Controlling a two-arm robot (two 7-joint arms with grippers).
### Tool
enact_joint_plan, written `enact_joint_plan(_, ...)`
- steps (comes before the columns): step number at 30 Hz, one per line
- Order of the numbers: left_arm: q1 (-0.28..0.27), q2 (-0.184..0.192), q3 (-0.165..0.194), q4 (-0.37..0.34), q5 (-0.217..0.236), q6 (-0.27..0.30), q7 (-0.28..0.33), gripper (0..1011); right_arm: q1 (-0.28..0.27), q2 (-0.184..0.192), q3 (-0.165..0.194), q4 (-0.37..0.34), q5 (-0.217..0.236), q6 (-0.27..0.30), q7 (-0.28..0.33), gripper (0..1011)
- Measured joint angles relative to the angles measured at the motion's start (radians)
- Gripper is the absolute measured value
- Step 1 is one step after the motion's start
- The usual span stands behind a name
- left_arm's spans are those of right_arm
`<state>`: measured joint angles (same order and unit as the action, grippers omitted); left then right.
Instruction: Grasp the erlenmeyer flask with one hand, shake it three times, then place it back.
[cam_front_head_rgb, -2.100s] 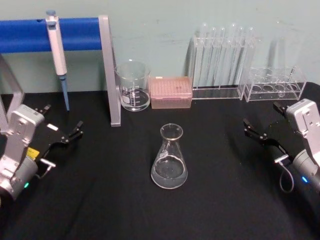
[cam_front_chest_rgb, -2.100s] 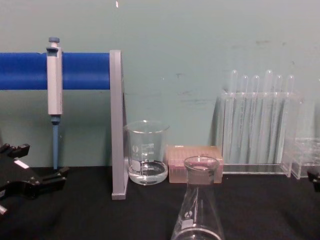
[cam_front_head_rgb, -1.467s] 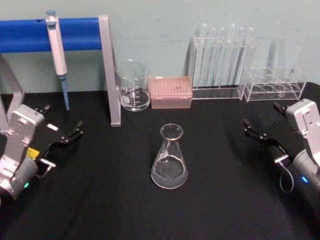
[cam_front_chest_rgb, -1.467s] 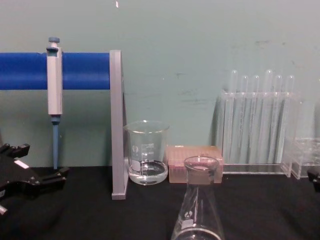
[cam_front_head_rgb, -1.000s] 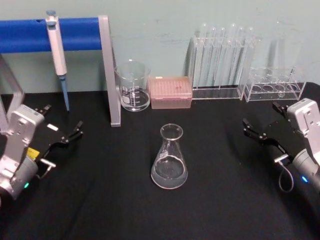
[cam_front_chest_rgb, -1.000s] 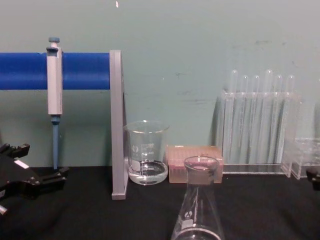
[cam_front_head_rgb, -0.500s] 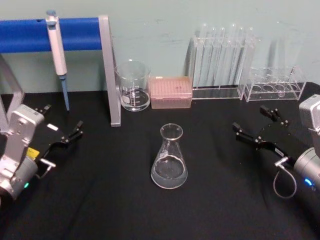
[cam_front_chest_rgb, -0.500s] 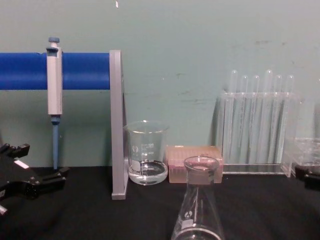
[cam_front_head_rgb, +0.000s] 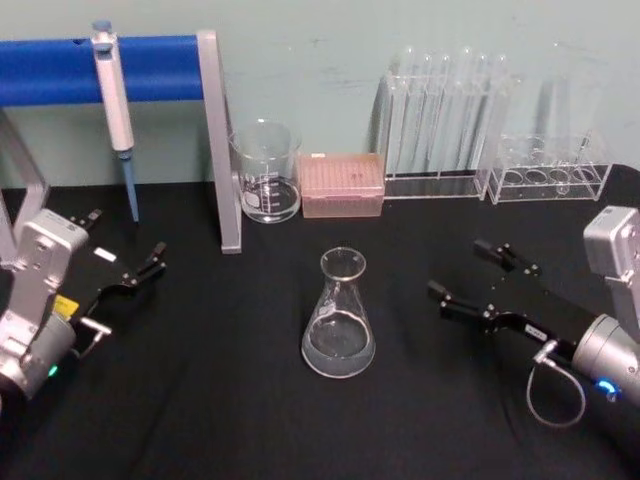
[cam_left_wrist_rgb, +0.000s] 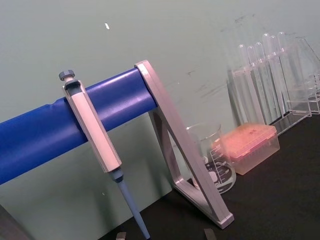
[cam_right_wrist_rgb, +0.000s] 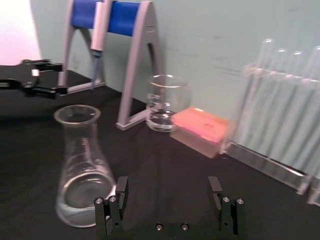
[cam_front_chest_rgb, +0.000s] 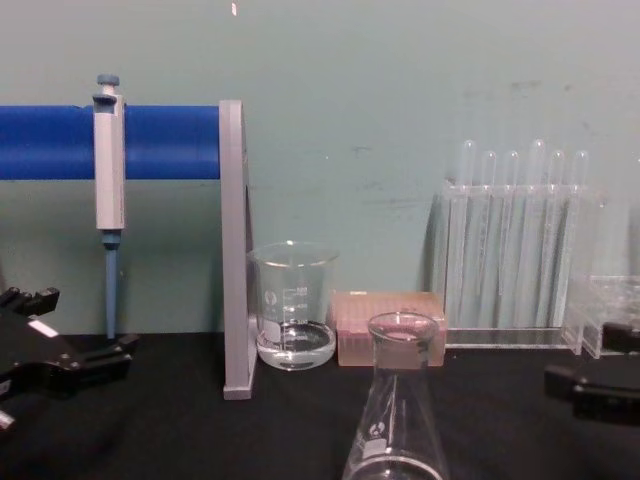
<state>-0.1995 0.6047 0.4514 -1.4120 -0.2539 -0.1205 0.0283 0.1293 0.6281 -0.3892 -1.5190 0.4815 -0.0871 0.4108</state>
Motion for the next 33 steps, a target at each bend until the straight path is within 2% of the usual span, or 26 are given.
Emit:
enact_joint_plan(11,0.0,0.0,0.0,0.0,0.0,0.0,0.0,1001,0.024,-0.037,-0.032,0.006,-0.011,0.024,0.077,1000)
enact_joint_plan(22,0.0,0.0,0.0,0.0,0.0,0.0,0.0,1001,0.075,-0.092,-0.064,0.044,-0.032,0.026,0.164,1000)
enact_joint_plan(33,0.0,0.0,0.0,0.0,0.0,0.0,0.0,1001,0.128,-0.138,-0.095,0.09,-0.043,0.016,0.207,1000)
